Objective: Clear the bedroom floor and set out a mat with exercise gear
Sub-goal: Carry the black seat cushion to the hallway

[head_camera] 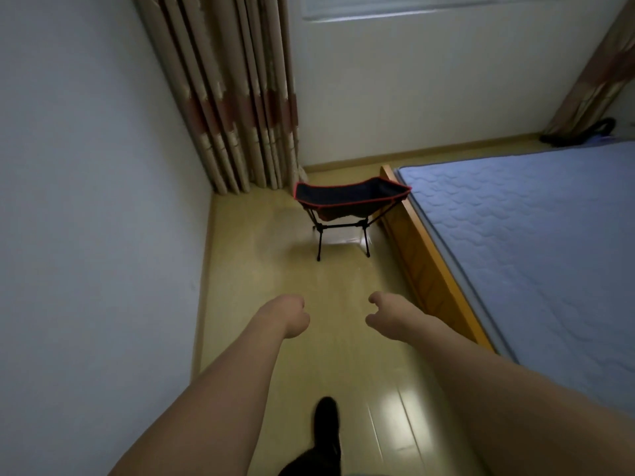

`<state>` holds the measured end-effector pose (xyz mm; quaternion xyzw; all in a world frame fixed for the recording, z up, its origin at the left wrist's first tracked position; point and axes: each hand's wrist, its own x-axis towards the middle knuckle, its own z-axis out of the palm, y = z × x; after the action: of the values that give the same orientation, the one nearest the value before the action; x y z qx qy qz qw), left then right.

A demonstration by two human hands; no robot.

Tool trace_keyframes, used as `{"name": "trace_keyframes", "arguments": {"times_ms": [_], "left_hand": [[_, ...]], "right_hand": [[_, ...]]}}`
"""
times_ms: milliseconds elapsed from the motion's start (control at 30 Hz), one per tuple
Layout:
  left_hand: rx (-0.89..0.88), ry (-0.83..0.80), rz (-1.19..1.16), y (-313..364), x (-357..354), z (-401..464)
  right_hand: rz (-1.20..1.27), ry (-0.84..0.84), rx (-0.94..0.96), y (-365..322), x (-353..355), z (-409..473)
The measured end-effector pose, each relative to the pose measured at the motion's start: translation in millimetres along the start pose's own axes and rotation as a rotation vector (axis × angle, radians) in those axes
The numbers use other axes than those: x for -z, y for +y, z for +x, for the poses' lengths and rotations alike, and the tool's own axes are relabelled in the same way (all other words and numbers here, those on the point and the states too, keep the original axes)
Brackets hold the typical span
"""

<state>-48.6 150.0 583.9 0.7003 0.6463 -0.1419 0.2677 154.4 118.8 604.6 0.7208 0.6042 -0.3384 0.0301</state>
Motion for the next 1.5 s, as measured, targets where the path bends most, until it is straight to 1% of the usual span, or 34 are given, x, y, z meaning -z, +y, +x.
{"name": "trace_keyframes", "arguments": {"times_ms": [133, 200, 300, 533, 633, 700, 800, 967, 1133, 1233, 1333, 1433, 1500], "left_hand": [[-0.038, 0.073, -0.042, 23, 81, 88], [-0.065, 0.072, -0.051, 38, 112, 129], [-0.066, 0.04, -0.025, 50, 150, 189], [0.089, 0.011, 0.02, 48, 211, 326], [0.115, 0.003, -0.006, 60, 247, 377], [0.143, 0.034, -0.065, 68, 274, 419], [0.142, 0.046, -0.144, 76, 298, 462], [0.169, -0.032, -0.159, 76, 306, 533], [0.241, -0.138, -0.171, 56, 296, 625], [0.335, -0.241, -0.173, 36, 283, 684], [0.41, -0.288, -0.204, 21, 263, 740], [0.433, -0.339, -0.225, 12, 234, 789], [0.425, -0.362, -0.185, 6, 218, 812]], "right_hand": [[0.066, 0.062, -0.003, -20, 65, 76], [0.102, 0.083, -0.029, -21, 91, 114], [0.175, 0.067, -0.08, -18, 128, 175], [0.191, 0.042, -0.099, -5, 208, 335], [0.206, 0.036, -0.094, 8, 244, 407], [0.21, 0.049, -0.1, 12, 267, 454], [0.17, 0.019, -0.118, 7, 297, 490], [0.089, -0.054, -0.17, 12, 319, 563], [0.07, -0.083, -0.323, 25, 326, 649], [0.038, -0.126, -0.417, 30, 317, 692], [-0.015, -0.165, -0.475, 40, 305, 740], [-0.073, -0.221, -0.529, 55, 282, 786], [-0.097, -0.228, -0.558, 67, 266, 811]]}}
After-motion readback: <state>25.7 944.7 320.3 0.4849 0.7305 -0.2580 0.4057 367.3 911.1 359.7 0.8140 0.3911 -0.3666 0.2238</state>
